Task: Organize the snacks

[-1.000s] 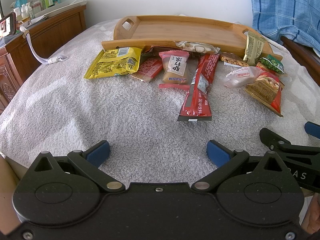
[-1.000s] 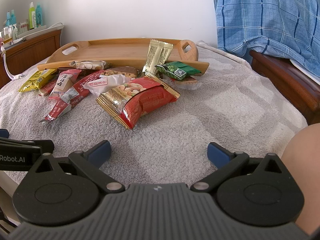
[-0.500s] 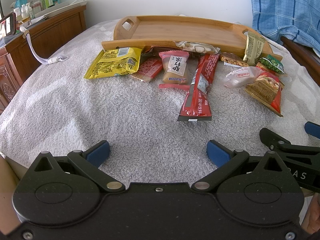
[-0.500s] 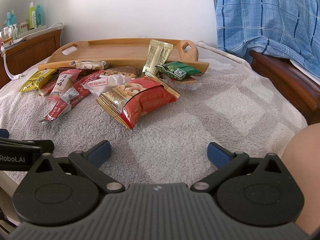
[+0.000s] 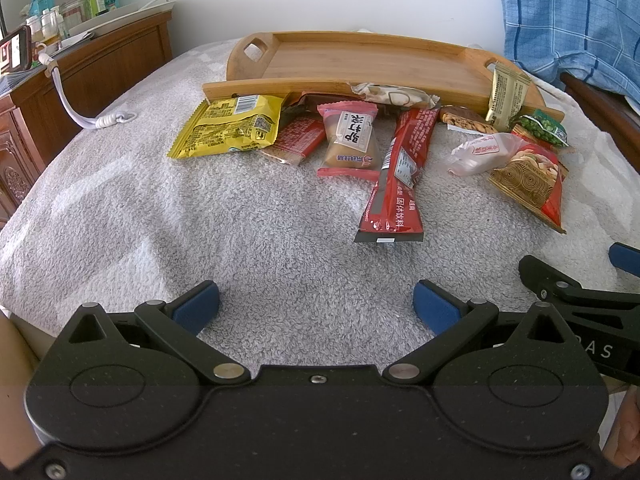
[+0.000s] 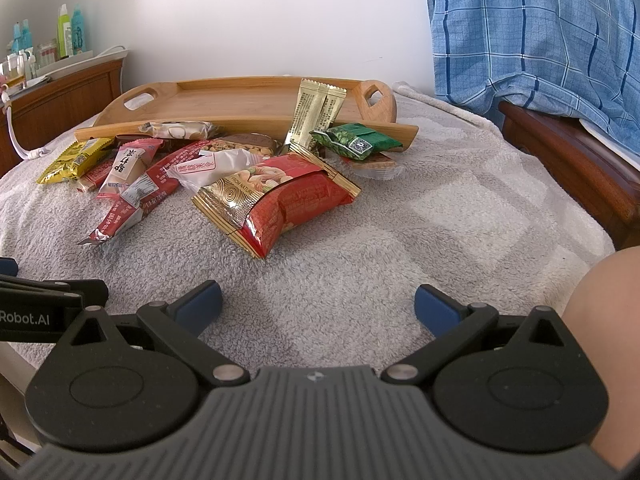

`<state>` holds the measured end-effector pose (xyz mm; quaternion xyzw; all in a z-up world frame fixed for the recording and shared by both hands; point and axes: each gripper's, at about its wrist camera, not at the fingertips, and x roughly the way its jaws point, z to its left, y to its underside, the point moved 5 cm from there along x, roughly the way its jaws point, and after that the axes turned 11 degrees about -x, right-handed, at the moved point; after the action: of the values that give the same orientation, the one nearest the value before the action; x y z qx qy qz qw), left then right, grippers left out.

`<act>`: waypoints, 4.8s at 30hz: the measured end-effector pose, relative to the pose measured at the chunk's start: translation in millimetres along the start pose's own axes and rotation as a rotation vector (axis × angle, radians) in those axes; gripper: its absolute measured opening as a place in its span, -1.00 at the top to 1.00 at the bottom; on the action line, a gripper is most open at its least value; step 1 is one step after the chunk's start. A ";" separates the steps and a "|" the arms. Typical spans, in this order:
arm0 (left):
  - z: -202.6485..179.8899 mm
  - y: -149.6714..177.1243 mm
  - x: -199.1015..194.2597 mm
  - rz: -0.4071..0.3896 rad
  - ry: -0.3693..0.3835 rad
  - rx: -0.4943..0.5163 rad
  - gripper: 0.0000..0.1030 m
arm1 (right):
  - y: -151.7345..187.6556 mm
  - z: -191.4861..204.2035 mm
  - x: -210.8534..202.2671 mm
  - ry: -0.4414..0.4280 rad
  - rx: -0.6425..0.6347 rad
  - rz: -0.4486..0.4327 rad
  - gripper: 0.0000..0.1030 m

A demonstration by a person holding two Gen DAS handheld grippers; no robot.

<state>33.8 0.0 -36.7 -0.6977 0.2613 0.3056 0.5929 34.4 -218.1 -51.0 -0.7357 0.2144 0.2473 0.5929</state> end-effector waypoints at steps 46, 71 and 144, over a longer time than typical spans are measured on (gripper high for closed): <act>2.8 -17.2 -3.6 0.003 0.040 -0.083 -0.95 | -17.8 -18.6 -4.3 -0.089 0.119 -0.078 -1.00; -32.8 -64.2 0.1 -0.072 0.215 -0.023 0.44 | -48.1 -6.4 27.0 -0.196 0.083 -0.194 -0.55; -104.2 -206.5 82.4 -0.079 0.132 -0.059 0.65 | -162.7 -90.4 115.2 -0.356 0.178 -0.366 -0.27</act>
<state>251.8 -70.0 51.9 -0.7432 0.2631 0.2429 0.5652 233.9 -275.8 18.3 -0.6520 -0.0089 0.2418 0.7186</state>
